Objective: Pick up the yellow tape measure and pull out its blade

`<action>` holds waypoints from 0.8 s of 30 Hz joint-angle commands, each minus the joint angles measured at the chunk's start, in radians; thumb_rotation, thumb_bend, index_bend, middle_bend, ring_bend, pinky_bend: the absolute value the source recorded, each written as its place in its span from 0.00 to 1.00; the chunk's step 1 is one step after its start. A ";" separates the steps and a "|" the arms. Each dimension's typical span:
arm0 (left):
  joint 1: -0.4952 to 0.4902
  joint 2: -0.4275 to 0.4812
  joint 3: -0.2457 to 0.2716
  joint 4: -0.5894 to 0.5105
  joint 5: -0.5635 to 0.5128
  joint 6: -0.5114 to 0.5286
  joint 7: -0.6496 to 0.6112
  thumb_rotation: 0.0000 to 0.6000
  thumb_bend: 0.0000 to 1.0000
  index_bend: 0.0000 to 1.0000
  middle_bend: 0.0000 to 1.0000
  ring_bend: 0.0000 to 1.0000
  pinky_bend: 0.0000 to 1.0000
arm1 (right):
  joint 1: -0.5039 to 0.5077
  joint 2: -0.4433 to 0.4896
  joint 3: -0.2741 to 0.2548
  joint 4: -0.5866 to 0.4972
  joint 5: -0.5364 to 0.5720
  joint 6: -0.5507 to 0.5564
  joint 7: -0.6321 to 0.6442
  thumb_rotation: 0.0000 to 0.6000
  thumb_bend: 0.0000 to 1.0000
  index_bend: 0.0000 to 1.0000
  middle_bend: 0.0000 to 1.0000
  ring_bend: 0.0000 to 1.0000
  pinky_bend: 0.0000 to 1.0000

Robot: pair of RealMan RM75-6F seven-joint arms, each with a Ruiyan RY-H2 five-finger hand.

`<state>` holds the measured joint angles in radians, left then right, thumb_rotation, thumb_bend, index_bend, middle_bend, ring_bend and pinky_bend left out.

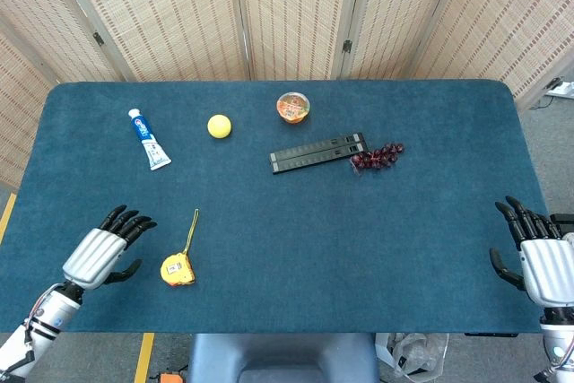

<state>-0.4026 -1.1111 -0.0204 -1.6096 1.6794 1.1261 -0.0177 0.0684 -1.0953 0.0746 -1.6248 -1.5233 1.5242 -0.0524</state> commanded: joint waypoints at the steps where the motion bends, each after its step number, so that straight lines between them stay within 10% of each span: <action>1: -0.065 -0.002 0.015 -0.013 0.031 -0.076 -0.009 1.00 0.45 0.20 0.20 0.12 0.05 | 0.000 -0.001 0.000 0.000 0.001 0.000 0.001 1.00 0.45 0.10 0.12 0.17 0.19; 24: -0.132 -0.083 0.101 0.040 0.001 -0.208 0.132 1.00 0.44 0.08 0.10 0.03 0.01 | -0.005 -0.010 0.000 0.005 0.006 0.001 0.003 1.00 0.45 0.10 0.12 0.17 0.19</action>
<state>-0.5375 -1.1919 0.0776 -1.5708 1.6839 0.9190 0.1154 0.0631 -1.1052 0.0746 -1.6195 -1.5172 1.5254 -0.0490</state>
